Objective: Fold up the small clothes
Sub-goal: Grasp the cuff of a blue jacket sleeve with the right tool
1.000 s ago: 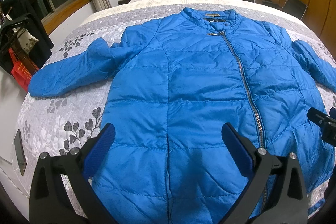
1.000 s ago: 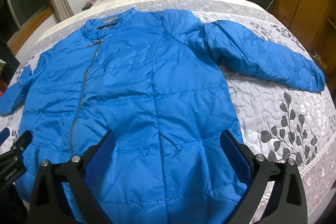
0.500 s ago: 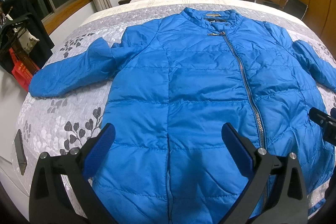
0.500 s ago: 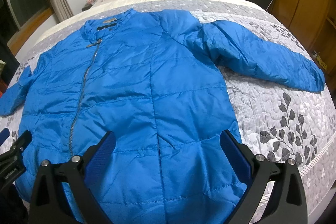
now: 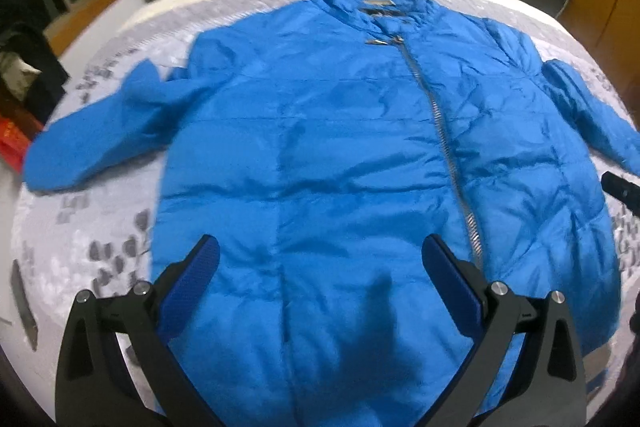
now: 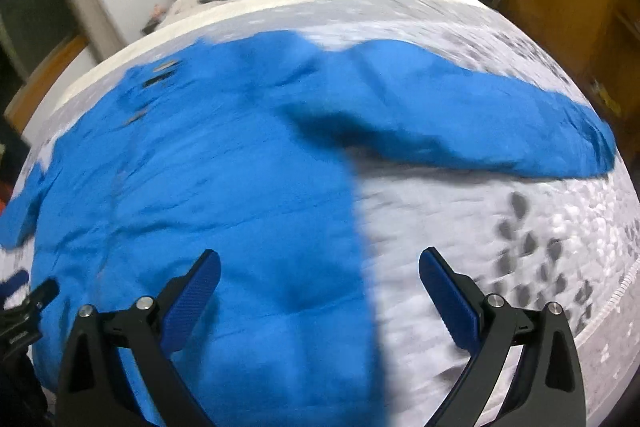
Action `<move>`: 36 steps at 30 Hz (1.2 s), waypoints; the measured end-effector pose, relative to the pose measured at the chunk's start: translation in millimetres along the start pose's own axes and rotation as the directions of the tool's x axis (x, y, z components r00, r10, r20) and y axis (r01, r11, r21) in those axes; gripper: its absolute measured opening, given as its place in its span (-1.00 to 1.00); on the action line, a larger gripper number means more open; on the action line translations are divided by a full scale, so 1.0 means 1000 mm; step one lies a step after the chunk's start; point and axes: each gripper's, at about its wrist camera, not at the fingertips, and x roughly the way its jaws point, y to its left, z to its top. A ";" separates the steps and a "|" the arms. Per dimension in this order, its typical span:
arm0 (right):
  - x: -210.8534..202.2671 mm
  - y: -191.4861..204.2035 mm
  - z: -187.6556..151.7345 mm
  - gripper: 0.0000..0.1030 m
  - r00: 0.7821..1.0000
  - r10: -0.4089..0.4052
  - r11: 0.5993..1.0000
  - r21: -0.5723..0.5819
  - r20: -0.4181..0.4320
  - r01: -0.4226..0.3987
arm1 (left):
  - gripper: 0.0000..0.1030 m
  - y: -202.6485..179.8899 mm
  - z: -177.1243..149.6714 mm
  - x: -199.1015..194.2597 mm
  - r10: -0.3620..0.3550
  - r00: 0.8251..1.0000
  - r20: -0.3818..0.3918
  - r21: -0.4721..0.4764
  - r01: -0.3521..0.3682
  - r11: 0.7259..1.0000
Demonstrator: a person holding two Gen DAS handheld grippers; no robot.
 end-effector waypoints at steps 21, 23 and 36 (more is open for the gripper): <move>0.044 -0.350 0.068 0.66 0.990 0.018 0.841 0.538 -0.140 0.061 | 0.95 -0.103 0.087 0.015 -0.080 0.993 0.086 0.111 0.070 0.991; 0.050 -0.360 0.070 0.60 0.991 0.031 0.829 0.557 -0.130 0.047 | 0.95 -0.106 0.088 0.014 -0.080 0.992 0.096 0.115 0.069 0.991; 0.041 -0.372 0.095 -0.71 1.000 0.021 0.823 0.568 0.001 -0.018 | 0.95 -0.088 0.094 0.018 -0.074 0.993 0.095 0.079 0.067 0.995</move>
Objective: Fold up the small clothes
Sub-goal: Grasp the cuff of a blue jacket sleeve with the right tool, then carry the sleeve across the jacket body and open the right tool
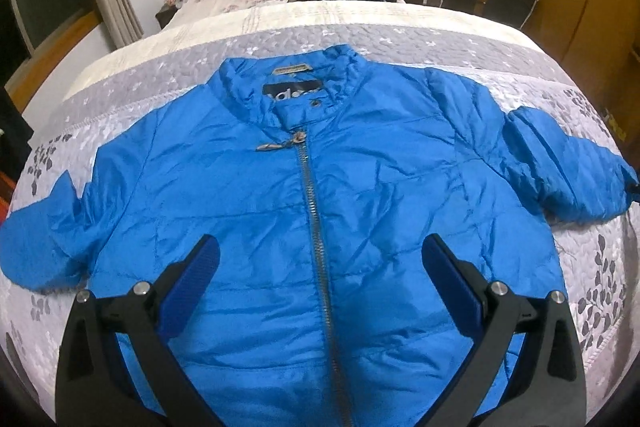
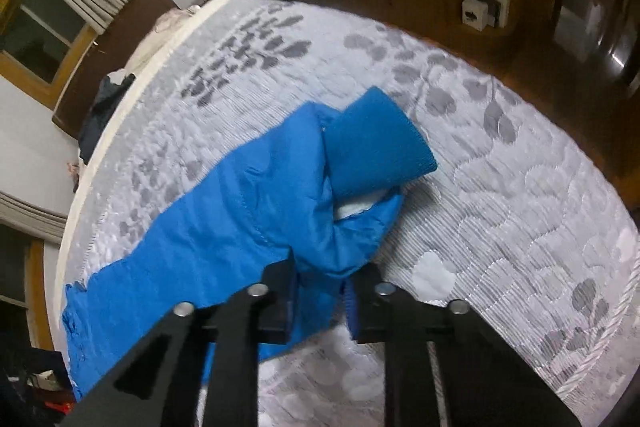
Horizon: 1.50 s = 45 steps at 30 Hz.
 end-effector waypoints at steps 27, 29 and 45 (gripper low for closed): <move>-0.034 0.345 -0.180 -0.91 0.972 0.232 0.611 -0.774 -0.027 -0.168 | 0.94 0.065 -0.003 -0.010 -0.055 0.998 -0.023 -0.118 0.052 0.992; -0.022 0.363 -0.205 -0.91 0.972 0.224 0.556 -0.811 -0.065 -0.183 | 0.94 0.066 -0.002 -0.009 -0.077 0.997 -0.027 -0.122 0.073 0.990; -0.005 0.335 -0.236 -0.68 0.918 0.242 0.498 -0.772 -0.314 -0.396 | 0.94 0.010 0.027 0.038 -0.439 0.884 -0.162 -0.186 0.409 0.893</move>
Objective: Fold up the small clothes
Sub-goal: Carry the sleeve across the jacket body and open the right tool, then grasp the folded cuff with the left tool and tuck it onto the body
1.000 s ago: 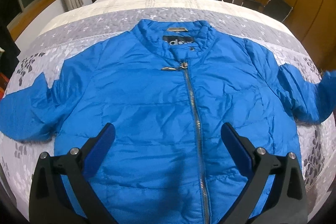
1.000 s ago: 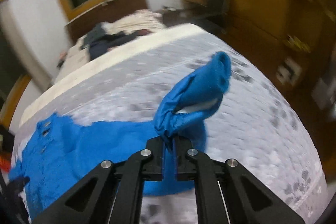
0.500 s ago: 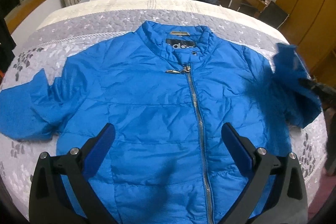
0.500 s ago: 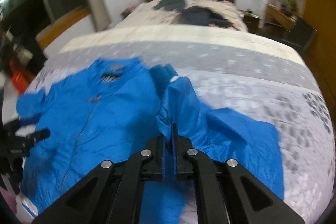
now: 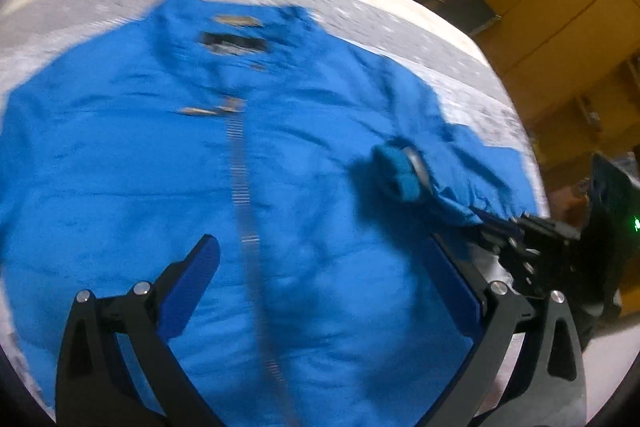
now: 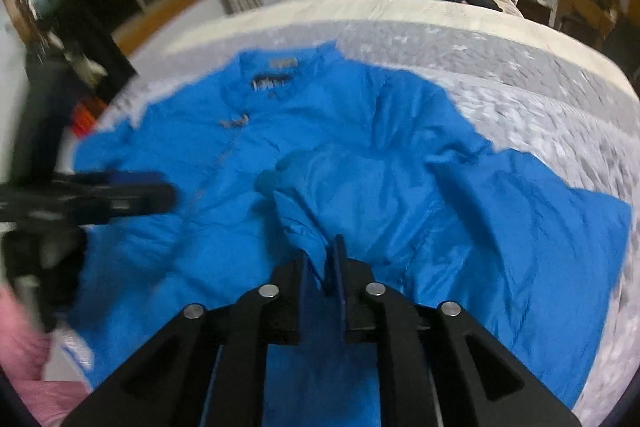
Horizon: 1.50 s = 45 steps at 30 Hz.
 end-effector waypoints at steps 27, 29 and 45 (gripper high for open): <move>-0.113 -0.094 -0.064 0.07 0.963 -0.213 0.959 0.224 0.166 0.174 | -0.49 -0.092 0.018 0.110 -0.189 0.961 -0.203 -0.032 0.187 0.982; -0.115 -0.094 -0.063 0.07 0.962 -0.214 0.958 0.227 0.172 0.172 | -0.58 -0.093 0.018 0.094 -0.166 0.975 -0.150 -0.005 0.167 0.986; -0.060 -0.108 -0.035 0.08 0.994 0.005 0.945 0.324 0.113 -0.042 | -0.70 0.040 0.031 -0.041 -0.079 0.989 0.124 -0.104 0.092 0.990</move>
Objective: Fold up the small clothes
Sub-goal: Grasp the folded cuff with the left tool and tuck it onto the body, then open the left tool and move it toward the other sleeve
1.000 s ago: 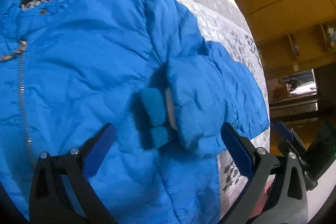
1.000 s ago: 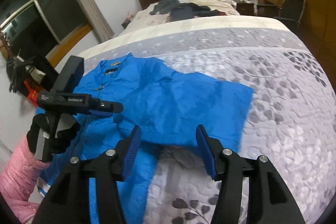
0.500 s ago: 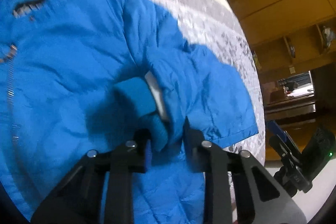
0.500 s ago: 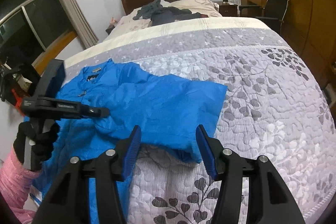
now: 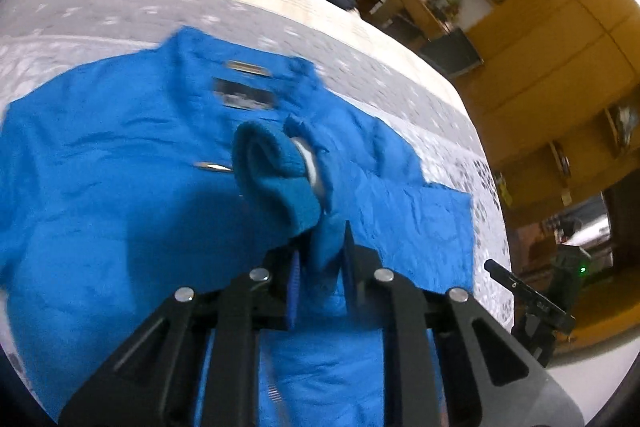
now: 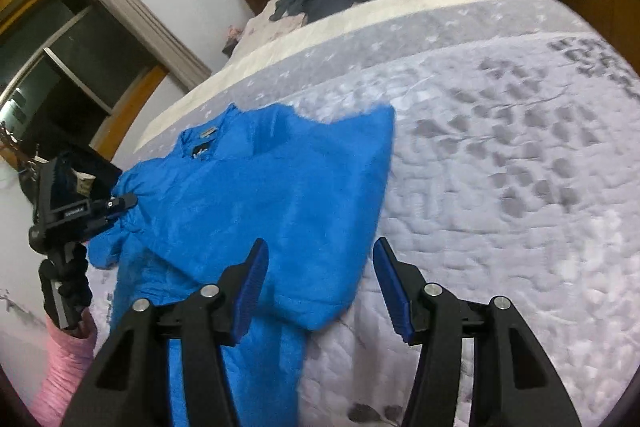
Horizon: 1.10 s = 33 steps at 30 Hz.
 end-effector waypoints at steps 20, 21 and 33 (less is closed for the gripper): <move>0.109 0.034 0.003 0.08 0.981 -0.076 0.997 -0.048 -0.180 0.068 | -0.45 0.138 -0.019 -0.032 0.126 0.992 0.013 -0.128 -0.123 0.984; 0.111 0.034 0.002 0.09 0.981 -0.077 0.996 -0.048 -0.181 0.069 | -0.40 0.139 -0.021 -0.033 0.138 0.990 0.018 -0.116 -0.135 0.984; 0.043 0.097 0.020 0.14 0.997 -0.069 0.984 -0.166 -0.023 0.065 | 0.12 0.073 -0.021 -0.086 0.235 0.950 0.208 0.094 -0.259 0.961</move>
